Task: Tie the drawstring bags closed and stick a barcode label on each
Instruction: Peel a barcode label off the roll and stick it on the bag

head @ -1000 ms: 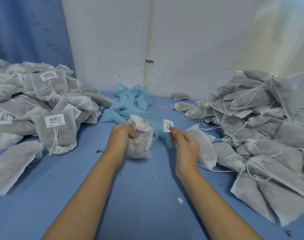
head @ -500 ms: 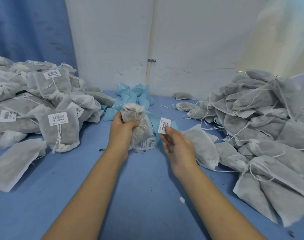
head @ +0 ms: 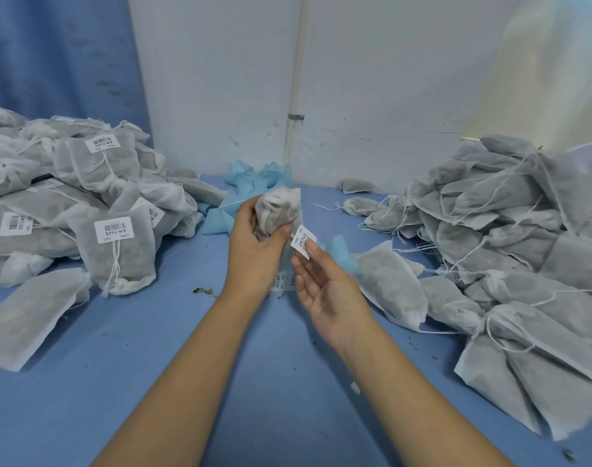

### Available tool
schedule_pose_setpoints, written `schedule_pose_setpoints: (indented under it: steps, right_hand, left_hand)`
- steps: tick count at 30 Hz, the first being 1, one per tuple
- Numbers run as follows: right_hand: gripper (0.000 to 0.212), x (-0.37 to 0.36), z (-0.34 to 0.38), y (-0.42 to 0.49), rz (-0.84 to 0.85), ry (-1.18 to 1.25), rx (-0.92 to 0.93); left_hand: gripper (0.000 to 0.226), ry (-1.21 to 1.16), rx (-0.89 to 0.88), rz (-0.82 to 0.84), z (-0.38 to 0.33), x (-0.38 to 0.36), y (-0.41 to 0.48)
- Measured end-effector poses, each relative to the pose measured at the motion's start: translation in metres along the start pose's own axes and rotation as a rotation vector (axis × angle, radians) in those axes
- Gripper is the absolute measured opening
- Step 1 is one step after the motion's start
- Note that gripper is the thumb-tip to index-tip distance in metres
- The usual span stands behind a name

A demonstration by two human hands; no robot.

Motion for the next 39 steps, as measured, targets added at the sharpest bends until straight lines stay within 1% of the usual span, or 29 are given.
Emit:
schedule_pose_setpoints:
  steps: [7, 12, 14, 17, 19, 21, 23, 24, 26, 27, 28, 32, 36, 39]
  right_hand:
    - [0.009, 0.002, -0.006, 0.002, -0.024, -0.059, -0.041]
    - [0.026, 0.006, -0.003, 0.003, -0.094, -0.342, -0.035]
    - [0.026, 0.008, -0.001, 0.004, -0.111, -0.401, -0.019]
    - [0.02, 0.007, 0.007, 0.003, -0.07, -0.409, 0.067]
    - [0.019, 0.002, 0.015, 0.0, -0.013, -0.417, 0.163]
    - [0.02, -0.003, 0.02, -0.003, 0.033, -0.435, 0.228]
    - [0.018, -0.004, 0.023, -0.003, 0.05, -0.407, 0.251]
    - [0.018, -0.003, 0.024, -0.003, 0.053, -0.365, 0.258]
    - [0.018, -0.001, 0.029, -0.003, 0.046, -0.276, 0.28]
    - [0.018, 0.001, 0.031, -0.003, 0.036, -0.245, 0.294]
    - [0.018, 0.003, 0.033, -0.003, 0.026, -0.225, 0.305]
    - [0.014, 0.008, 0.032, 0.0, 0.028, -0.147, 0.273]
    - [0.012, 0.005, 0.032, 0.002, 0.07, -0.065, 0.267]
    - [0.01, 0.006, 0.03, 0.002, 0.074, -0.037, 0.267]
  left_hand:
    - [0.031, -0.042, 0.066, 0.027, 0.005, -0.003, -0.001]
    - [0.031, -0.124, 0.128, 0.055, 0.006, -0.006, -0.002]
    - [0.029, -0.162, 0.165, 0.068, 0.008, -0.006, -0.001]
    - [0.019, -0.19, 0.259, 0.083, 0.014, -0.002, -0.002]
    - [0.01, -0.172, 0.341, 0.13, 0.02, -0.002, -0.006]
    - [0.004, -0.128, 0.381, 0.185, 0.024, -0.004, -0.009]
    - [0.003, -0.125, 0.396, 0.22, 0.025, -0.007, -0.011]
    - [0.011, -0.13, 0.399, 0.246, 0.026, -0.009, -0.012]
    - [0.038, -0.131, 0.409, 0.302, 0.026, -0.014, -0.014]
    - [0.047, -0.129, 0.418, 0.319, 0.026, -0.015, -0.016]
    - [0.05, -0.126, 0.426, 0.33, 0.028, -0.016, -0.018]
    - [0.044, -0.124, 0.47, 0.348, 0.036, -0.016, -0.024]
    - [0.028, -0.224, 0.535, 0.355, 0.041, -0.017, -0.026]
    - [0.029, -0.251, 0.549, 0.35, 0.044, -0.017, -0.027]
Point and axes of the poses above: each hand's wrist, its own y-axis towards the middle knuckle, its own x-axis out of the back of the hand, z = x × y, the point moved 8 cm from there along y, towards the middle knuckle, and after that the axes turned 12 degrees about -x, right-handed, at the moved point
